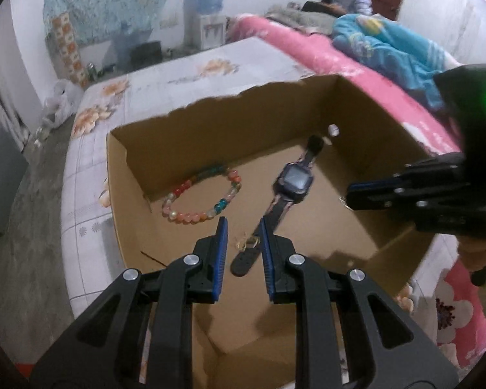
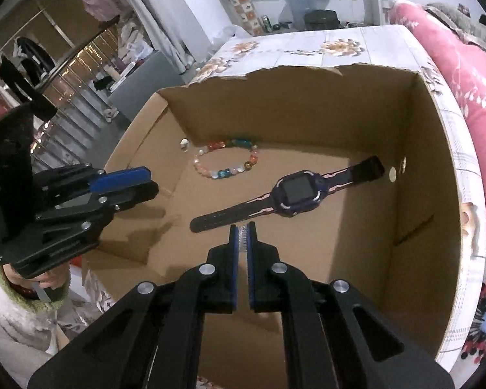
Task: Organize jewelry
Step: 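Lower the left gripper into the box and open to drop the charm, then withdraw the left gripper from the box to the gold hoop charm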
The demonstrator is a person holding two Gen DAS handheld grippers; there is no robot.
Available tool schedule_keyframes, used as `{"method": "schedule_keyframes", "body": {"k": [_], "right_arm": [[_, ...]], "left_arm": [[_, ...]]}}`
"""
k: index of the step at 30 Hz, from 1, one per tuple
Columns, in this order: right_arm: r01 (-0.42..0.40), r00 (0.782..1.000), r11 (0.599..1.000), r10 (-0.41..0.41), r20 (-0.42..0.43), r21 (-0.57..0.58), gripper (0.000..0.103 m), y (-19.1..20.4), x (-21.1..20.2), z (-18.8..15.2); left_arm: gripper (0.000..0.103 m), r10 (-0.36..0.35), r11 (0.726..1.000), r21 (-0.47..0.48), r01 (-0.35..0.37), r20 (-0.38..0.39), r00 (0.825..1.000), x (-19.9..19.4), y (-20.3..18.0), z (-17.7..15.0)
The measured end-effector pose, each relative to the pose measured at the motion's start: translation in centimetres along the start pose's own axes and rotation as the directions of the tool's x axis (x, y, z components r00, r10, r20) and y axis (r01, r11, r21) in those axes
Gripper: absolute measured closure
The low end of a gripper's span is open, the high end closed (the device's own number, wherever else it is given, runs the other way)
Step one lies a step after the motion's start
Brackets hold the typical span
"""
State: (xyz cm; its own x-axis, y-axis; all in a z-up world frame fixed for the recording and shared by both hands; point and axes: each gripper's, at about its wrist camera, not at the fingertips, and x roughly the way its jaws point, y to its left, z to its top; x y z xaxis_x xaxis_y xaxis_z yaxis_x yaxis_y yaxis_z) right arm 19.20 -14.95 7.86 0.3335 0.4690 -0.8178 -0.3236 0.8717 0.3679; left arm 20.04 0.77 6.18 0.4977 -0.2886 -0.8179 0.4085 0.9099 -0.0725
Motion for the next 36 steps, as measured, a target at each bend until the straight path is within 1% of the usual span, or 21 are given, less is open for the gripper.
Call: {"method": "schedule_keyframes", "body": {"k": [2,4,6,7,12,13,15,19,21,22,23,26,28,30,31,33,34,36], "right_arm": [[-0.006,1.0,1.0,0.006,0.011,0.008,0.097,-0.4,-0.2,0.0],[-0.012,1.0,1.0,0.012,0.022,0.02,0.096,-0.6,-0.6,0.1],[-0.015,0.999,0.999,0.013,0.038,0.029,0.092,-0.9,-1.1,0.0],[-0.015,0.999,0.999,0.014,0.047,0.032,0.089,-1.0,-1.3,0.0],[-0.022,0.994,0.999,0.018,0.11,0.035,0.082,-0.9,-3.1,-0.2],[-0.021,0.992,0.999,0.017,0.121,0.034,0.08,-1.0,-3.4,-0.4],[-0.019,0.989,0.999,0.014,0.148,0.032,0.079,-0.8,-4.3,-0.6],[-0.059,0.976,0.998,0.052,0.213,0.029,0.079,-0.3,-6.7,-1.8],[-0.089,0.965,0.996,0.082,0.248,0.017,0.078,0.1,-8.0,-2.8],[-0.101,0.961,0.995,0.095,0.261,0.011,0.076,0.3,-8.5,-3.3],[-0.112,0.957,0.994,0.107,0.271,0.004,0.071,0.5,-9.0,-3.8],[-0.15,0.942,0.988,0.153,0.297,-0.035,0.064,1.2,-10.4,-6.4],[-0.162,0.94,0.985,0.17,0.295,-0.051,0.062,1.5,-10.7,-7.9],[-0.201,0.936,0.977,0.213,0.279,-0.072,0.061,1.9,-10.5,-9.8],[-0.216,0.937,0.974,0.227,0.266,-0.072,0.059,1.9,-10.2,-10.3],[-0.211,0.949,0.976,0.219,0.227,-0.058,0.059,1.9,-8.9,-10.8],[-0.196,0.957,0.98,0.201,0.208,-0.044,0.059,1.9,-8.3,-10.7],[-0.164,0.973,0.986,0.162,0.164,0.001,0.059,1.6,-6.9,-10.1]], "left_arm": [[0.084,-0.01,0.999,-0.031,0.01,-0.011,1.0,0.5,0.6,0.3],[0.084,-0.039,0.997,-0.069,0.038,-0.012,0.999,0.6,1.4,0.3],[0.084,-0.042,0.996,-0.078,0.042,-0.003,0.999,0.5,1.4,0.5],[0.084,-0.038,0.996,-0.08,0.038,0.001,0.999,0.3,1.4,0.5],[0.084,-0.04,0.994,-0.1,0.044,0.048,0.998,-1.2,1.7,0.4],[0.084,-0.04,0.994,-0.1,0.046,0.067,0.997,-1.8,1.7,0.2],[0.084,-0.041,0.994,-0.095,0.051,0.103,0.994,-3.0,1.6,0.0],[0.084,-0.029,0.997,-0.068,0.043,0.194,0.981,-6.2,1.0,-1.3],[0.08,-0.029,0.997,-0.059,0.044,0.24,0.97,-8.0,0.6,-2.4],[0.077,-0.031,0.997,-0.059,0.048,0.267,0.963,-9.0,0.5,-3.4],[0.076,-0.034,0.997,-0.061,0.053,0.284,0.958,-9.7,0.4,-4.1],[0.074,-0.046,0.995,-0.07,0.072,0.325,0.945,-11.4,0.2,-7.0],[0.073,-0.048,0.994,-0.075,0.078,0.341,0.939,-12.0,0.0,-8.9],[0.07,-0.078,0.99,-0.087,0.115,0.35,0.933,-12.0,-0.3,-11.3],[0.069,-0.095,0.986,-0.094,0.135,0.341,0.935,-11.7,-0.4,-12.1],[0.069,-0.116,0.982,-0.107,0.156,0.308,0.944,-10.3,-0.6,-13.0],[0.069,-0.115,0.98,-0.122,0.155,0.284,0.952,-9.4,-0.7,-13.2],[0.069,-0.127,0.975,-0.148,0.169,0.258,0.958,-7.9,-0.5,-13.3]]}}
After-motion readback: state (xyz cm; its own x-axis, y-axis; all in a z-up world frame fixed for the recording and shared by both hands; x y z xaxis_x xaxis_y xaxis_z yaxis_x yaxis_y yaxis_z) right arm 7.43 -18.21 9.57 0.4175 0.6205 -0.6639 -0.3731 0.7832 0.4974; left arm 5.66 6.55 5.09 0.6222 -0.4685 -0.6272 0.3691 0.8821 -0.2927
